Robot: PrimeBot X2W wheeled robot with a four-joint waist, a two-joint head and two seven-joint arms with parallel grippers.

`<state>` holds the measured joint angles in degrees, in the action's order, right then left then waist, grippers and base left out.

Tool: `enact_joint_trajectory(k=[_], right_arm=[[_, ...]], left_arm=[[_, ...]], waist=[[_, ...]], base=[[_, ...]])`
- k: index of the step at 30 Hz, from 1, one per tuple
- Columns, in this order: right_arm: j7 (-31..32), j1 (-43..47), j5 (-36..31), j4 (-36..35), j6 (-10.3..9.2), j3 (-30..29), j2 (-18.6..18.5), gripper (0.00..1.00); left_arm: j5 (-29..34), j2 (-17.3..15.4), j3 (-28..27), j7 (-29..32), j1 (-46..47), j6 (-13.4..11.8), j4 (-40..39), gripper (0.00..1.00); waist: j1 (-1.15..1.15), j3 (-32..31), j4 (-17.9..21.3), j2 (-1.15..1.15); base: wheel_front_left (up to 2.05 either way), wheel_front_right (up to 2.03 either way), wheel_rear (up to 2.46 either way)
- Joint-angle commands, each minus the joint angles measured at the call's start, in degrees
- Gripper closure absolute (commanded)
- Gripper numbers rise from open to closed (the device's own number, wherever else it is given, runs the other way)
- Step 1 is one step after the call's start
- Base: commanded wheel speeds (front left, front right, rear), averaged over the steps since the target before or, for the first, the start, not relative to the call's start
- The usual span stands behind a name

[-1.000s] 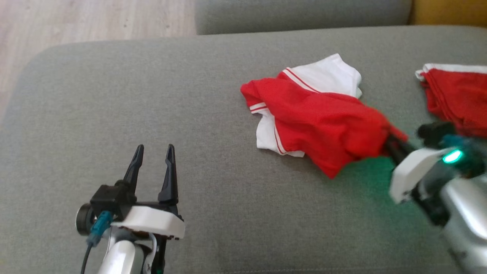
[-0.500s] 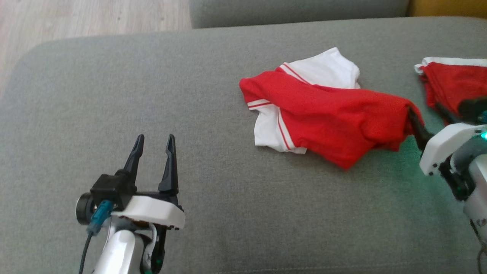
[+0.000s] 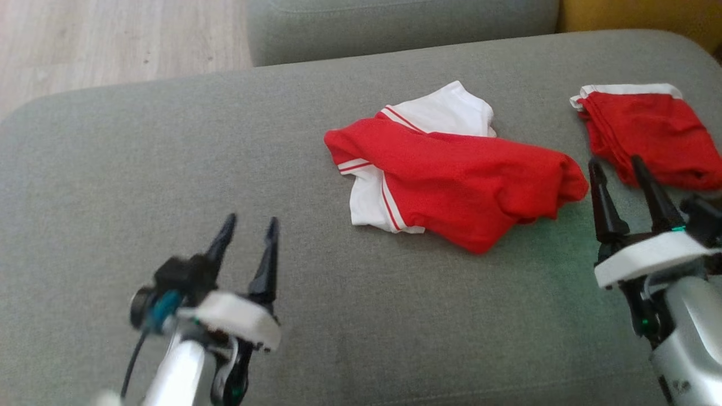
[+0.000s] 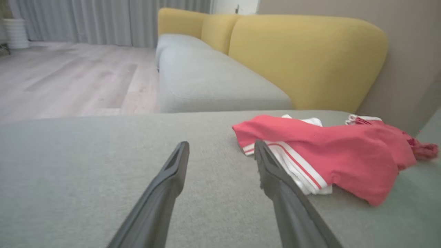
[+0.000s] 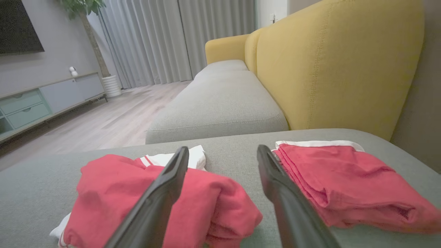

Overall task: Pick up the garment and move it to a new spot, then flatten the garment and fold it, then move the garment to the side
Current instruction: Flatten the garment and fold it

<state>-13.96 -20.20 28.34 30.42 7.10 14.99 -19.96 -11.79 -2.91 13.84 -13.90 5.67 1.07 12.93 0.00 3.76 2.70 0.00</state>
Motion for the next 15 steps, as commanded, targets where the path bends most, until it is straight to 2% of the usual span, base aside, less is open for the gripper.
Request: enact_joint_trajectory(k=[1,5,9,11,14,15], right_arm=[[-0.83,0.35,-1.23,-4.61,0.39,-1.76,0.20,0.00],[-0.77,3.55,-3.16,-9.39,0.39,-5.42,1.92,0.00],[0.61,4.43,-4.58,-12.97,0.39,-6.32,4.18,0.00],[1.18,4.37,-4.96,-14.37,0.39,-6.32,5.25,0.00],[1.84,4.04,-5.21,-15.46,0.39,-6.21,6.45,0.00],[1.84,4.04,-5.21,-15.46,0.39,-6.21,6.45,0.00]], left_arm=[[-1.26,-0.48,-0.79,3.03,6.12,1.86,0.08,0.00],[-9.95,-0.29,0.91,16.34,14.53,5.30,5.36,0.00],[-19.59,-0.59,2.79,32.08,22.86,6.25,13.53,0.00],[-22.12,-1.86,3.92,38.17,26.04,6.35,17.75,0.00],[-25.13,-3.35,5.17,43.88,29.39,6.39,22.82,0.00],[-25.13,-3.35,5.17,43.88,29.39,6.39,22.82,0.00]], waist=[[0.00,0.60,0.75,0.00],[0.00,1.61,2.14,0.00],[0.00,2.96,4.78,0.00],[0.00,3.85,6.47,0.00],[0.00,5.18,9.01,0.00],[0.00,5.18,9.01,0.00]], base=[[0.00,0.00,0.00],[0.00,0.00,0.00],[0.00,0.00,0.00],[0.00,0.00,0.00],[0.00,0.00,0.00],[0.00,0.00,0.00]])
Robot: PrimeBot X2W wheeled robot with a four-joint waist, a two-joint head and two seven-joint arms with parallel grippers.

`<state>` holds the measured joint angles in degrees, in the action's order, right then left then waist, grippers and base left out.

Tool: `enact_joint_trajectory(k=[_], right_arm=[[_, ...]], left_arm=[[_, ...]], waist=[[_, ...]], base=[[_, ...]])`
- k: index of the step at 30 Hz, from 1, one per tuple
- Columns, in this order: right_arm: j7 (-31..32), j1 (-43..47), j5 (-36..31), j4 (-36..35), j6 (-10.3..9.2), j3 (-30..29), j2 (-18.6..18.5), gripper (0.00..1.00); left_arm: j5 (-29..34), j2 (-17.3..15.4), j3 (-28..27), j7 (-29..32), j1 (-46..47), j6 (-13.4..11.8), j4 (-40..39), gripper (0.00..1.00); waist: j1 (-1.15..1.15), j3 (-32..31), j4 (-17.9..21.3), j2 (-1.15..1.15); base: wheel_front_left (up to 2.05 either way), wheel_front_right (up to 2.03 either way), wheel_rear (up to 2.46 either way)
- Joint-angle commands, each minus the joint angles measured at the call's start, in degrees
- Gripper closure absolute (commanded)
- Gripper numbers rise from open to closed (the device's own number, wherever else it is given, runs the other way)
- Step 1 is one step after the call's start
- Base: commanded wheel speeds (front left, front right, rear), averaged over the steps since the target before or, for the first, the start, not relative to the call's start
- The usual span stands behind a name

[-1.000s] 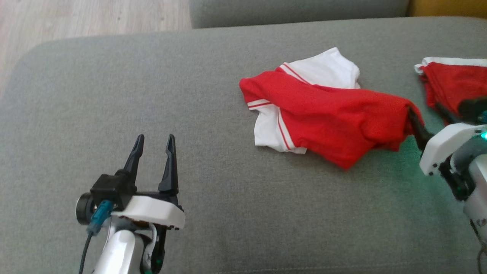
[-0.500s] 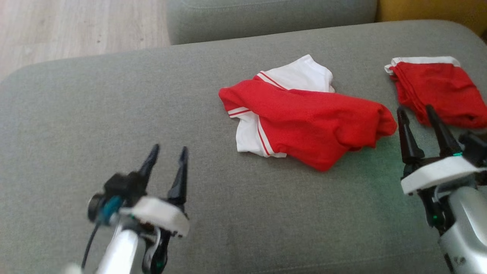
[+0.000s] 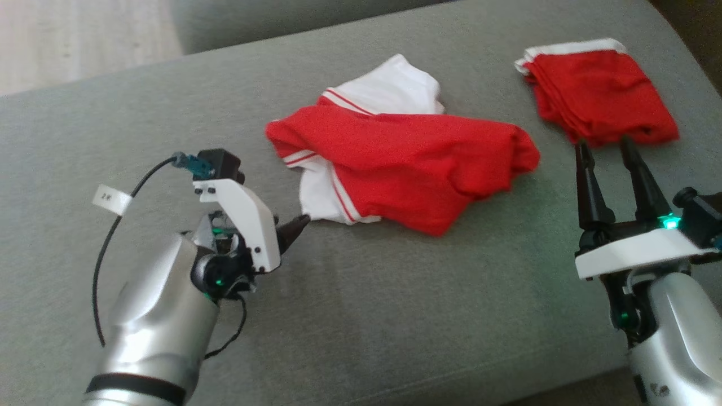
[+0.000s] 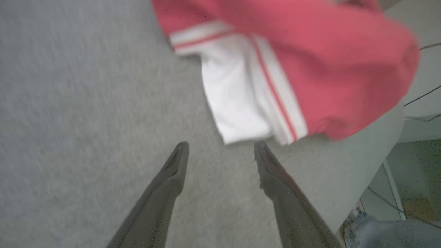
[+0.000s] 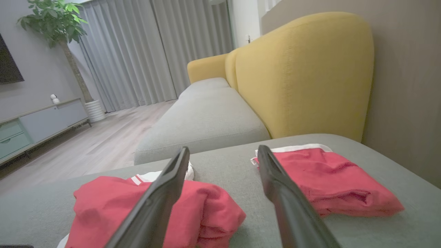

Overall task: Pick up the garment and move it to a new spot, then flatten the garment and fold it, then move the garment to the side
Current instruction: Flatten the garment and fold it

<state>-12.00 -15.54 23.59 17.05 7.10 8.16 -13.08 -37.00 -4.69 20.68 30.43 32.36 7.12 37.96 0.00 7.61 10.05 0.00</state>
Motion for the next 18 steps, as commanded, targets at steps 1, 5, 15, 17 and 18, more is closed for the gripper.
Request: enact_joint_trajectory(k=[1,5,15,17,18], right_arm=[[-0.04,-0.79,-0.47,-2.34,0.39,0.67,-0.15,0.00],[-0.02,-1.13,-0.45,-2.60,0.39,0.76,0.62,0.00],[-0.88,-1.80,0.22,-0.92,0.39,1.24,1.31,0.00],[-0.97,-1.61,0.13,-0.51,0.39,0.92,1.24,0.00],[-0.97,-1.52,0.04,-0.36,0.39,0.78,1.21,0.00]], left_arm=[[-0.91,-1.93,-1.29,1.18,3.50,0.34,-0.69,0.00],[-4.27,-3.05,0.16,3.94,6.08,0.35,2.95,0.00],[-8.71,-5.34,5.62,5.06,10.17,0.36,8.42,1.00],[-9.57,-5.58,6.78,5.33,10.58,0.36,8.50,1.00],[-10.11,-5.67,7.35,5.55,10.76,0.36,8.40,1.00]], waist=[[0.00,1.79,2.49,0.00],[0.00,3.12,5.16,0.00],[0.00,4.03,8.03,0.00],[0.00,3.55,7.43,0.00],[0.00,3.16,6.97,0.00]], base=[[0.00,0.00,0.00],[0.00,0.00,0.00],[0.00,0.00,0.00],[0.00,0.00,0.00],[0.00,0.00,0.00]])
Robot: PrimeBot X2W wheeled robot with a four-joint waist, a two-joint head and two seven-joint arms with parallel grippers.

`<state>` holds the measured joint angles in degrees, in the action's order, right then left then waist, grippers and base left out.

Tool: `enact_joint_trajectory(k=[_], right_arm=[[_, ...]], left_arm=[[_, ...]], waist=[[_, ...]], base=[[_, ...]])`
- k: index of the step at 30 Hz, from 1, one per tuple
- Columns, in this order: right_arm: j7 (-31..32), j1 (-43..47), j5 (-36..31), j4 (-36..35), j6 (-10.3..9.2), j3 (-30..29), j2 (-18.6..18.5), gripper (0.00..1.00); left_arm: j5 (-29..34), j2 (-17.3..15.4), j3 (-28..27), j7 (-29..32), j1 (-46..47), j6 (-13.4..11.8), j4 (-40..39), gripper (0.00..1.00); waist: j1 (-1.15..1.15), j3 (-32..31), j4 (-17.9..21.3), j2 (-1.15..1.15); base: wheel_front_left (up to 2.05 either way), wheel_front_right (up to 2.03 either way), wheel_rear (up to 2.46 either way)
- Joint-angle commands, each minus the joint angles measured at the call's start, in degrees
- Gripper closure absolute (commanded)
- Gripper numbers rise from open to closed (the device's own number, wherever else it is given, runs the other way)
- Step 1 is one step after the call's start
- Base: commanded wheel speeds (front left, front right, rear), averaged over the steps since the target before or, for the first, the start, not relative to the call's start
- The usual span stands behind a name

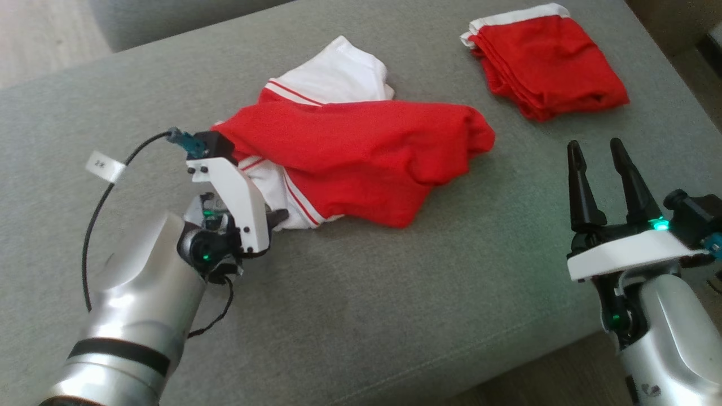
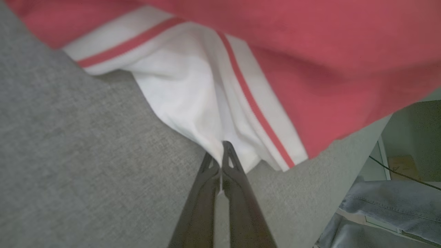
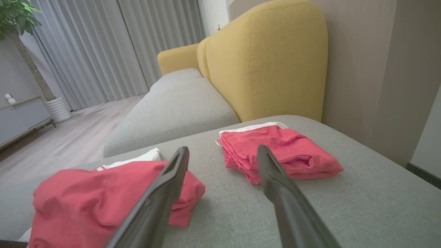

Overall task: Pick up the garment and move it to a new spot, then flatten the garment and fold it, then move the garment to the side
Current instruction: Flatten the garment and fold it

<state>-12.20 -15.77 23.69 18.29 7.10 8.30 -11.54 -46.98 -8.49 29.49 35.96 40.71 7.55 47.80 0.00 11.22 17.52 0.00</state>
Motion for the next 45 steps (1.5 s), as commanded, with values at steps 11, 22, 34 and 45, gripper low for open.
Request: enact_joint_trajectory(k=[11,22,34,45], right_arm=[[1.57,1.22,-0.92,-2.67,0.39,-1.21,-1.06,0.00],[5.25,3.45,-1.51,-4.45,0.39,-2.55,-0.70,0.00],[6.86,3.81,-1.81,-5.32,0.39,-2.78,-1.03,0.00],[6.71,5.33,-1.73,-6.16,0.39,-3.11,-1.12,0.00]], left_arm=[[-8.60,-8.16,5.64,10.50,3.87,-0.07,-12.62,1.00],[-14.42,-19.82,5.05,22.71,-3.32,-3.30,-23.29,1.00],[-15.12,-26.97,1.10,19.54,-11.50,-8.78,-25.02,1.00],[-10.46,-27.92,2.07,12.06,-12.77,-5.85,-28.36,0.00]], waist=[[0.00,-5.17,-9.82,0.00],[0.00,-5.90,-16.00,0.00],[0.00,-5.25,-15.82,0.00],[0.00,-6.81,-15.10,0.00]], base=[[0.00,0.00,0.00],[0.00,0.00,0.00],[0.00,0.00,0.00],[0.00,0.00,0.00]])
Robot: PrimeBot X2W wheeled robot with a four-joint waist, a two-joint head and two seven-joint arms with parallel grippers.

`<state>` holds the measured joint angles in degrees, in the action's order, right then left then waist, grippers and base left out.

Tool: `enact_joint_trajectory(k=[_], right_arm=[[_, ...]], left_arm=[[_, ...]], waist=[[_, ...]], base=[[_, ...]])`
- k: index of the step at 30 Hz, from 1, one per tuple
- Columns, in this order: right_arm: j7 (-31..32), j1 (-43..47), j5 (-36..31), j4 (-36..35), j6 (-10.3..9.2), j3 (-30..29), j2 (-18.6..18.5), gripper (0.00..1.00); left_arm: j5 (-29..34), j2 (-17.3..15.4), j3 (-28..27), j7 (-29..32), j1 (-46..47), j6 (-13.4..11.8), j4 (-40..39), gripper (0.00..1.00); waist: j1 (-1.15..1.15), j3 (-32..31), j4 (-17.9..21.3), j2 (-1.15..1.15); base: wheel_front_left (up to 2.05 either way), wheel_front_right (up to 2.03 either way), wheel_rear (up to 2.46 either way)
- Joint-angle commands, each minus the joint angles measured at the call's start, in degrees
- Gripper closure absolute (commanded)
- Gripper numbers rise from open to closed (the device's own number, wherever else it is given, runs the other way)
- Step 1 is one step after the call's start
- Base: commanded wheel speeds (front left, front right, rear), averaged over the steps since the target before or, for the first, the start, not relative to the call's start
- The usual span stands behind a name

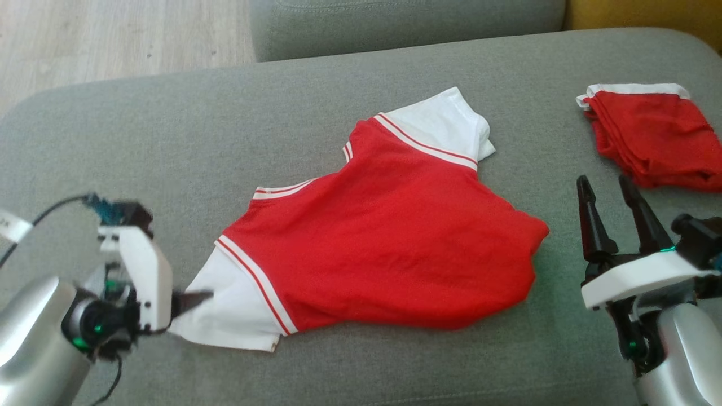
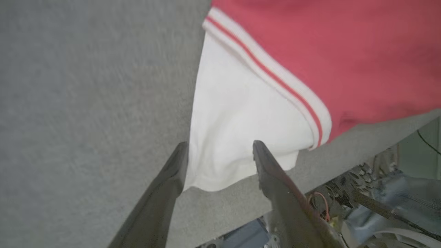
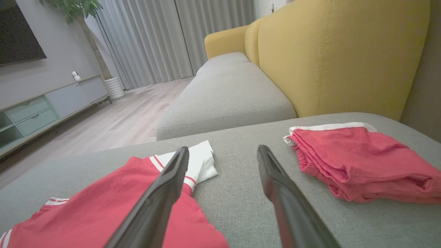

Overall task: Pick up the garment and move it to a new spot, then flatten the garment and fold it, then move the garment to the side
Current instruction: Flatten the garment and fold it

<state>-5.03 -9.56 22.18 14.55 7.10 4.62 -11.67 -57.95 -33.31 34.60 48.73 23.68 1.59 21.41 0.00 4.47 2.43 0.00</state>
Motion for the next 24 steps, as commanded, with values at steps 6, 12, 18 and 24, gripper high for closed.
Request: enact_joint_trajectory(k=[6,12,18,24], right_arm=[[-1.12,-1.04,-0.07,-4.27,0.39,1.17,-1.00,0.00],[-2.53,-3.34,0.74,-6.43,0.39,3.97,-0.95,0.00],[-4.42,-6.03,2.52,-6.76,0.39,6.82,-0.49,0.00],[-6.19,-8.22,4.00,-5.03,0.39,8.59,-0.43,0.00]], left_arm=[[6.29,1.17,-2.69,-11.16,10.60,2.37,-6.93,0.00],[11.33,7.05,0.35,-18.00,18.00,4.30,-3.82,0.00],[15.21,11.60,4.69,-19.53,25.57,5.23,5.67,0.00],[16.53,13.83,7.71,-17.96,31.50,5.64,17.59,0.00]], waist=[[0.00,0.94,1.04,0.00],[0.00,4.75,5.89,0.00],[0.00,9.64,11.67,0.00],[0.00,13.13,16.10,0.00]], base=[[0.00,0.00,0.00],[0.00,0.00,0.00],[0.00,0.00,0.00],[0.00,0.00,0.00]])
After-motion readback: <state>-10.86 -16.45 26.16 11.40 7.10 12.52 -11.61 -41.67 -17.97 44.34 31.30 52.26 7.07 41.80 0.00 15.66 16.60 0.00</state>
